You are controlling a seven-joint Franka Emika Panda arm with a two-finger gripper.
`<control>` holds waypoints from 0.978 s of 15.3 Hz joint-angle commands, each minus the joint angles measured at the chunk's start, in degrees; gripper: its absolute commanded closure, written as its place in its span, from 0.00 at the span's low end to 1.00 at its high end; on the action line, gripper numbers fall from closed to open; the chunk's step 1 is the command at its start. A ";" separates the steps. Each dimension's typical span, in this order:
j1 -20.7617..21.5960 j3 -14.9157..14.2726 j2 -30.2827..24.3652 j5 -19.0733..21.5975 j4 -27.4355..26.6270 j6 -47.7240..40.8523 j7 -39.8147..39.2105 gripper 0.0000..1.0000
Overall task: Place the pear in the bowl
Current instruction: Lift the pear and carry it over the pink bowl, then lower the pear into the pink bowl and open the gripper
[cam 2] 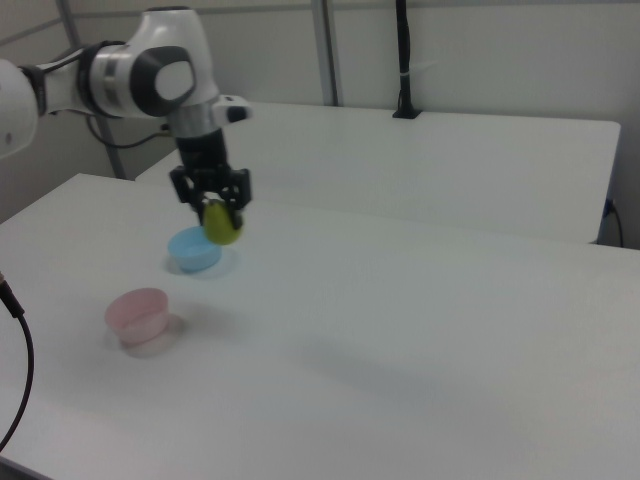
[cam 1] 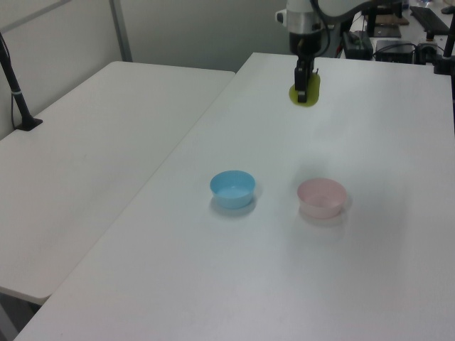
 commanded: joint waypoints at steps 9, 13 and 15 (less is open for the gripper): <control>15.71 0.07 3.62 0.40 -3.49 -4.62 6.68 0.65; 17.38 0.08 7.67 -0.22 -4.45 -4.19 6.59 0.63; 17.82 0.16 9.60 -0.31 -4.81 -3.92 6.59 0.53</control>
